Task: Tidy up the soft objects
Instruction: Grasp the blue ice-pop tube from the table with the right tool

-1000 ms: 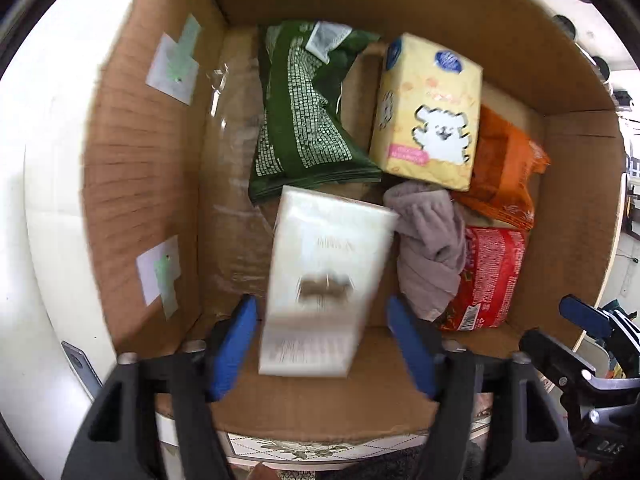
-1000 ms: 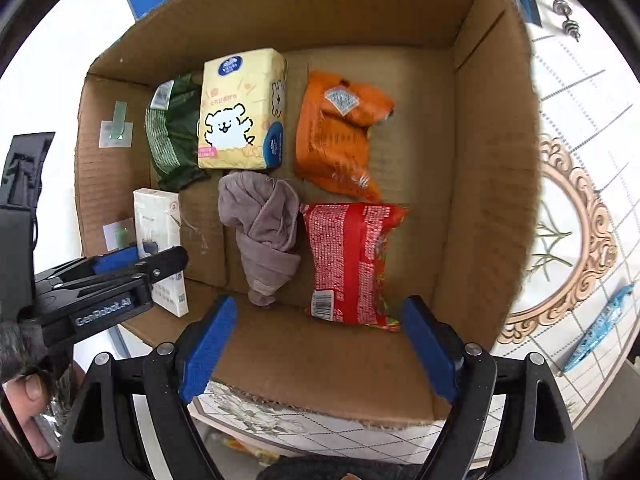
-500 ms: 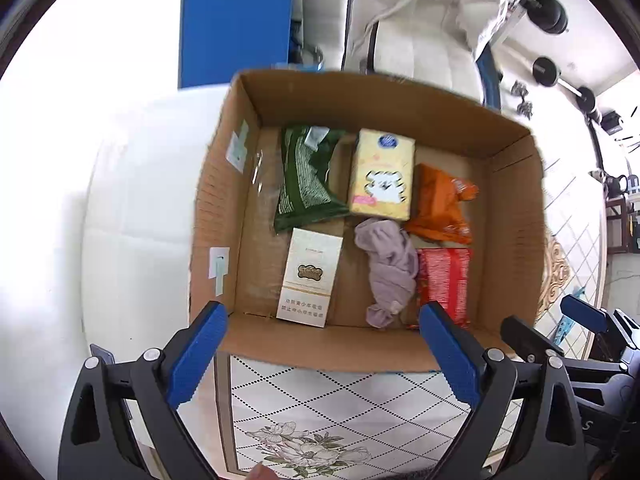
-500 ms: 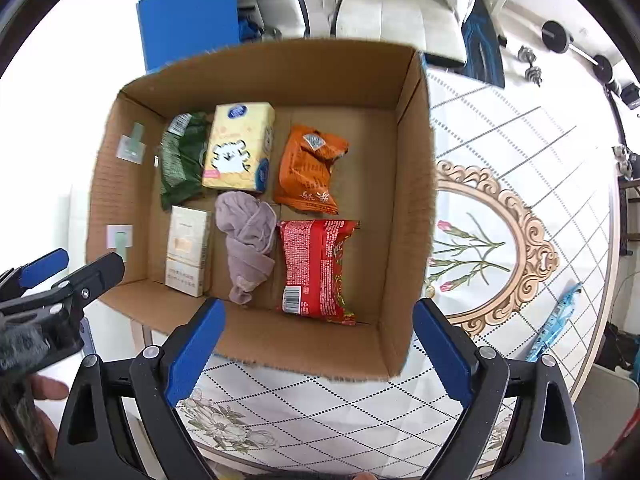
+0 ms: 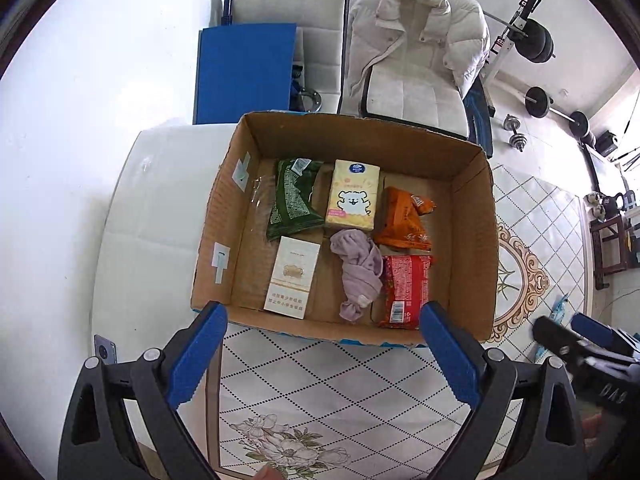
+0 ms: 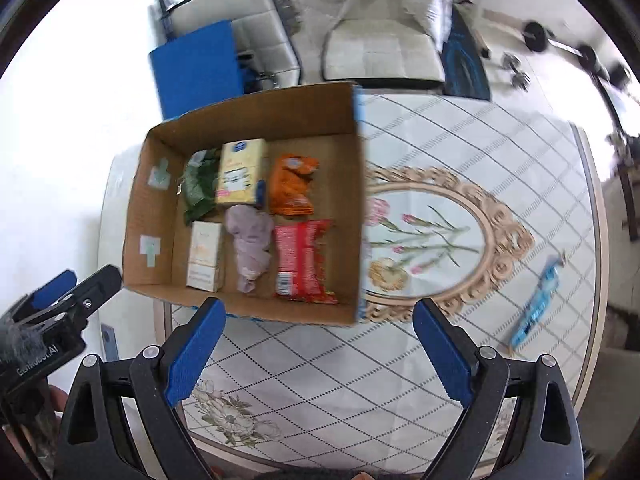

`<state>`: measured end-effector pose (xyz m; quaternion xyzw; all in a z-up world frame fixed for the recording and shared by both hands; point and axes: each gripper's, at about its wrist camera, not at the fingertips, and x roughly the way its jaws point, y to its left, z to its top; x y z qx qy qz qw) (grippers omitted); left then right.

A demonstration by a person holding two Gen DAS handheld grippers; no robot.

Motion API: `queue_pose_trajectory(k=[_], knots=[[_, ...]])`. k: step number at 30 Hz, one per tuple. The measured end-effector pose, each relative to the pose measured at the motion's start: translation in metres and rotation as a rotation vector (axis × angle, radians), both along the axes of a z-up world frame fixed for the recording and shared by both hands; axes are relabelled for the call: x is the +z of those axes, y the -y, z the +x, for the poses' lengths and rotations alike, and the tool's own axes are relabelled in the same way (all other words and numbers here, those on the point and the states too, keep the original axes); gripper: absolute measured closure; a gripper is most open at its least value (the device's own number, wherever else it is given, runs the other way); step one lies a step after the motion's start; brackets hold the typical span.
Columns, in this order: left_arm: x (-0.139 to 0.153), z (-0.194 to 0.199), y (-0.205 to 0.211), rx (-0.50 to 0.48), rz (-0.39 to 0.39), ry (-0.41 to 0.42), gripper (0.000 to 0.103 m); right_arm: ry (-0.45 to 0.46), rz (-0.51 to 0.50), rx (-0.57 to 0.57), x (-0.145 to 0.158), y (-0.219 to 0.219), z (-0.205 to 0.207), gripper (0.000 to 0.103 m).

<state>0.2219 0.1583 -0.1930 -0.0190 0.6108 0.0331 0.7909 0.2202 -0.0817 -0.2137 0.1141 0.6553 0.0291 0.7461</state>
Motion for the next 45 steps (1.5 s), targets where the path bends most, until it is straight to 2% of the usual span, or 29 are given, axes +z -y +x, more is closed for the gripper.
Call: queue_pose_trajectory(k=[5,8,13,16,21,23,24,25,26,27,29,31,35,38,45], knots=[[-0.018,0.005,0.03,-0.017,-0.01,-0.004,0.004,-0.088,-0.021,-0.247,-0.031,0.109,-0.016,0.006],[-0.035,0.011,0.051,-0.017,0.021,-0.004,0.004,-0.134,-0.054,-0.389,-0.057,0.173,-0.025,0.006],[-0.068,0.022,0.08,-0.019,0.055,-0.036,0.004,-0.266,-0.056,-0.573,-0.126,0.255,-0.036,0.006],[-0.085,0.027,0.093,-0.028,0.069,-0.058,0.004,-0.323,-0.033,-0.622,-0.163,0.278,-0.037,0.006],[-0.098,0.032,0.105,-0.045,0.087,-0.077,0.004,-0.376,-0.007,-0.63,-0.201,0.283,-0.033,0.007],[-0.1,0.032,0.108,-0.054,0.093,-0.08,0.004,-0.389,-0.011,-0.611,-0.21,0.278,-0.029,0.013],[-0.101,0.032,0.109,-0.057,0.096,-0.082,0.004,-0.397,-0.009,-0.603,-0.213,0.276,-0.028,0.021],[-0.102,0.032,0.11,-0.06,0.097,-0.082,0.004,-0.408,-0.003,-0.598,-0.218,0.274,-0.027,0.035],[-0.101,0.032,0.111,-0.062,0.095,-0.081,0.004,-0.422,-0.008,-0.593,-0.221,0.271,-0.026,0.038],[-0.101,0.032,0.111,-0.065,0.093,-0.081,0.004,-0.412,-0.023,-0.591,-0.219,0.27,-0.025,0.046],[-0.1,0.033,0.111,-0.069,0.079,-0.083,0.004,-0.413,-0.055,-0.565,-0.217,0.264,-0.022,0.073],[-0.098,0.034,0.111,-0.072,0.063,-0.088,0.004,-0.403,-0.046,-0.554,-0.213,0.26,-0.02,0.082],[-0.087,0.031,0.11,-0.086,0.052,-0.078,0.004,-0.343,-0.016,-0.489,-0.186,0.239,-0.013,0.084],[-0.075,0.029,0.106,-0.1,0.036,-0.08,0.004,-0.267,0.038,-0.398,-0.148,0.207,-0.002,0.084],[-0.036,0.024,0.078,-0.109,0.044,-0.037,0.004,-0.092,0.154,-0.124,-0.041,0.084,0.032,0.084]])
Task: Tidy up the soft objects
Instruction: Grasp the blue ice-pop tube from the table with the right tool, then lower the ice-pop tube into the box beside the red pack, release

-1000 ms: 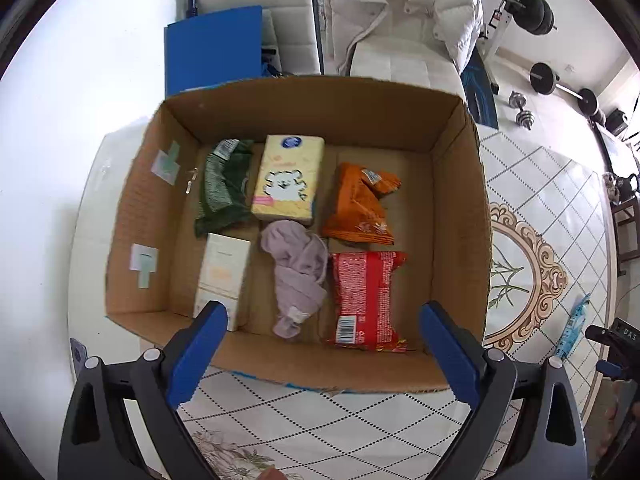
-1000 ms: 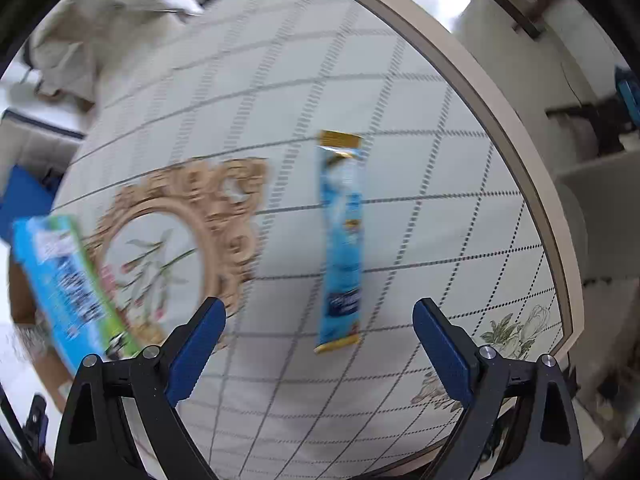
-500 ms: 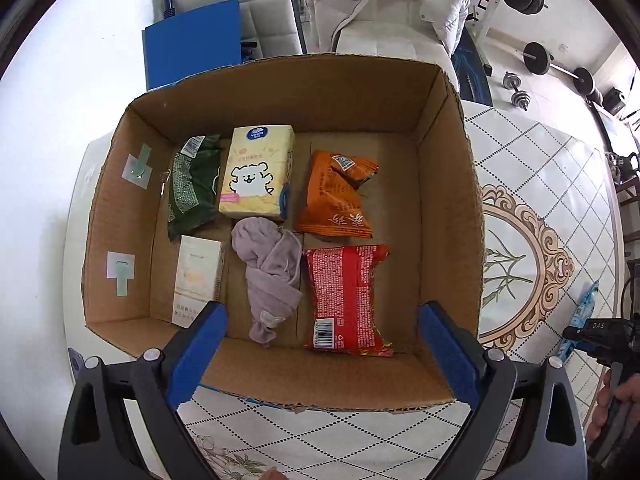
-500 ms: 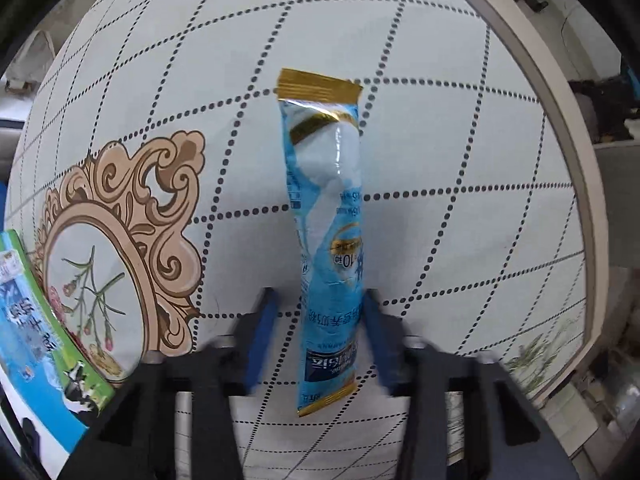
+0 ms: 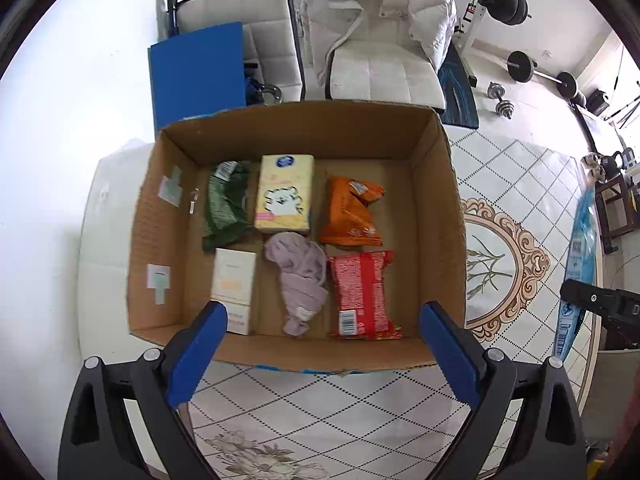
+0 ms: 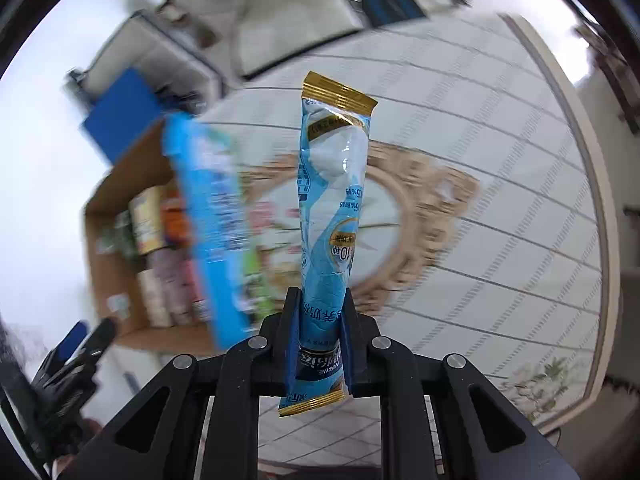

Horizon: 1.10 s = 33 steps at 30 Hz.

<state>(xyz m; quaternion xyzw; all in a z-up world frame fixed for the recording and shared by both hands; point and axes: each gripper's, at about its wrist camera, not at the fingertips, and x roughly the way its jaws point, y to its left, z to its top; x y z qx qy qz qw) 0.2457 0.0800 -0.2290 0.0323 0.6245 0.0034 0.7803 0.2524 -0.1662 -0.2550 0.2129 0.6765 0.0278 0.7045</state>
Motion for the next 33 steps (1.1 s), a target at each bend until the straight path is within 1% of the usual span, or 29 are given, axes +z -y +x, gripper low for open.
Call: queue_pose_trajectory(k=[2,4,7,9,12,16,20,22,23,24,25,26,27,28,32,33], knots=[[0.008,0.002,-0.012,0.012,-0.001,0.011,0.004,0.029,0.025,0.071,0.021,-0.037,0.01,0.084],[0.011,0.005,-0.025,0.027,-0.003,0.027,0.004,0.044,0.025,0.142,0.032,-0.068,0.02,0.084],[0.003,0.012,-0.047,0.062,-0.022,0.021,0.004,0.04,-0.008,0.205,0.029,-0.1,0.034,0.084],[-0.006,0.018,-0.058,0.08,-0.031,0.011,0.004,0.02,-0.032,0.226,0.019,-0.118,0.04,0.084],[-0.022,0.026,-0.071,0.1,-0.032,-0.011,0.004,-0.022,-0.081,0.257,-0.007,-0.137,0.051,0.084],[-0.04,0.035,-0.082,0.115,-0.037,-0.04,0.004,-0.067,-0.131,0.275,-0.04,-0.144,0.059,0.084],[-0.051,0.038,-0.088,0.12,-0.041,-0.055,0.004,-0.092,-0.181,0.294,-0.058,-0.151,0.063,0.084],[-0.052,0.039,-0.089,0.118,-0.046,-0.058,0.004,-0.122,-0.184,0.294,-0.065,-0.153,0.065,0.082],[-0.052,0.04,-0.089,0.119,-0.046,-0.058,0.004,-0.13,-0.194,0.296,-0.067,-0.153,0.065,0.08],[-0.05,0.04,-0.089,0.118,-0.048,-0.055,0.004,-0.128,-0.211,0.301,-0.067,-0.154,0.065,0.075],[-0.05,0.04,-0.09,0.115,-0.049,-0.051,0.004,-0.119,-0.208,0.3,-0.065,-0.154,0.065,0.067],[-0.048,0.041,-0.09,0.114,-0.044,-0.046,0.004,-0.111,-0.202,0.297,-0.062,-0.153,0.064,0.062],[-0.046,0.04,-0.09,0.112,-0.041,-0.04,0.004,-0.104,-0.2,0.297,-0.059,-0.154,0.064,0.051],[-0.043,0.041,-0.09,0.11,-0.042,-0.038,0.004,-0.095,-0.201,0.293,-0.055,-0.153,0.063,0.044],[-0.032,0.04,-0.09,0.108,-0.044,-0.022,0.004,-0.056,-0.234,0.278,-0.038,-0.149,0.057,0.042],[-0.029,0.04,-0.09,0.107,-0.044,-0.018,0.004,-0.043,-0.236,0.269,-0.033,-0.146,0.055,0.039]])
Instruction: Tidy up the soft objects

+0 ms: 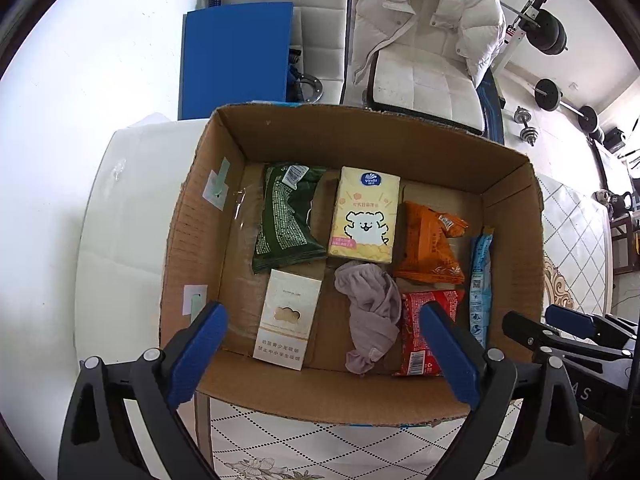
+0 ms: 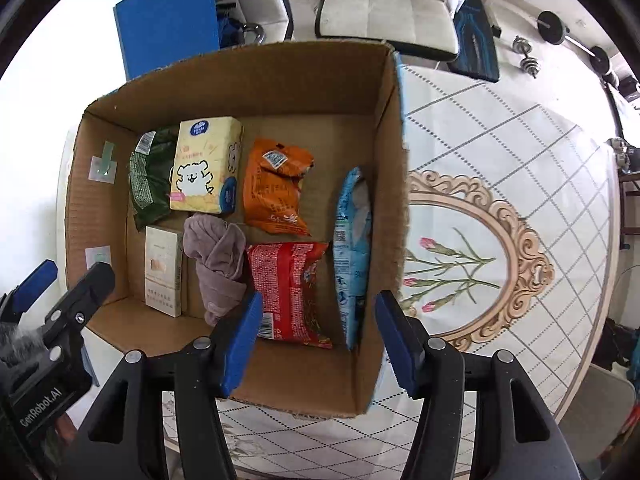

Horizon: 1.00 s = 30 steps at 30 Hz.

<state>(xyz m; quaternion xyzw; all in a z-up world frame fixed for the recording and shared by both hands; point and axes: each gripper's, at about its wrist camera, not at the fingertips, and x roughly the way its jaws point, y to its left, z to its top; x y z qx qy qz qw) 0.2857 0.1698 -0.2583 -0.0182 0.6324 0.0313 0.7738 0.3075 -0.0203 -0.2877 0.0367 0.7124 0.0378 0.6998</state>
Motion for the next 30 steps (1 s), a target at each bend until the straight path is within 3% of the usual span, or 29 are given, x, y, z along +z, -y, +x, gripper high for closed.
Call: queue_pose_trajectory(k=[3,9,21,30], knots=[[0.013,-0.005,0.002,-0.007,0.001,0.019,0.004,0.036,-0.006,-0.016,0.014,0.008,-0.008,0.021],[0.048,-0.023,0.012,-0.024,-0.007,0.069,0.004,0.111,-0.009,-0.031,0.05,0.024,-0.029,0.01],[0.168,-0.1,0.04,-0.086,0.01,0.258,0.004,0.363,0.017,-0.057,0.186,0.056,-0.121,0.009],[0.223,-0.146,0.052,-0.103,0.012,0.337,0.004,0.513,0.004,-0.071,0.266,0.073,-0.185,0.009]])
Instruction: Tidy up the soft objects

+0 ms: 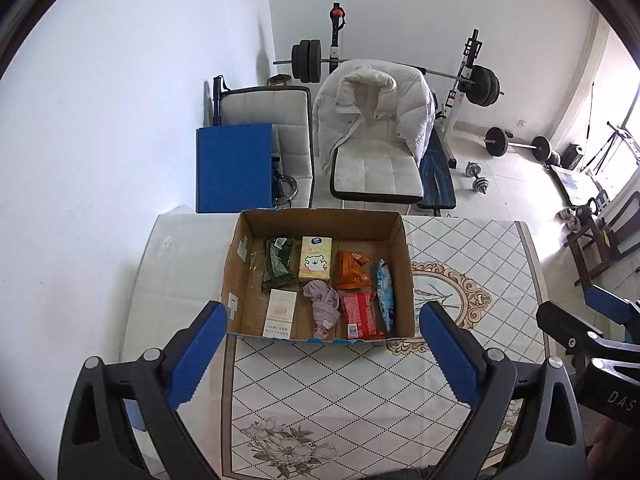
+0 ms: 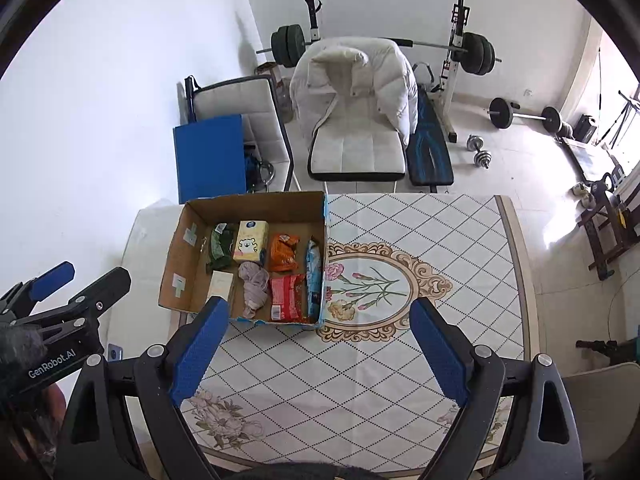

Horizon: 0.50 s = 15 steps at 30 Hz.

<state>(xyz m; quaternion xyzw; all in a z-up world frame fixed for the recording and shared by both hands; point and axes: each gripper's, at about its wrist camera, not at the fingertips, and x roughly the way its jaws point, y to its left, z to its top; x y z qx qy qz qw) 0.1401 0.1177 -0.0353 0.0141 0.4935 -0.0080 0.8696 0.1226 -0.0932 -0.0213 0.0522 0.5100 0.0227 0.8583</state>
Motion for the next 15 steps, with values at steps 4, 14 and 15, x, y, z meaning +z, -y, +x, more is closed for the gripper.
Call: queue_pose_trajectory(k=[4,14,15], knots=[[0.012,-0.016,0.002,-0.003,-0.012,0.008,0.004,0.042,-0.016,-0.002,0.021,0.003,-0.018,0.009],[0.031,-0.038,0.002,0.013,-0.011,0.058,0.004,0.084,-0.045,-0.002,0.041,0.002,-0.038,0.009],[0.031,-0.04,0.002,0.014,-0.006,0.062,0.004,0.087,-0.046,-0.002,0.042,0.002,-0.039,0.009]])
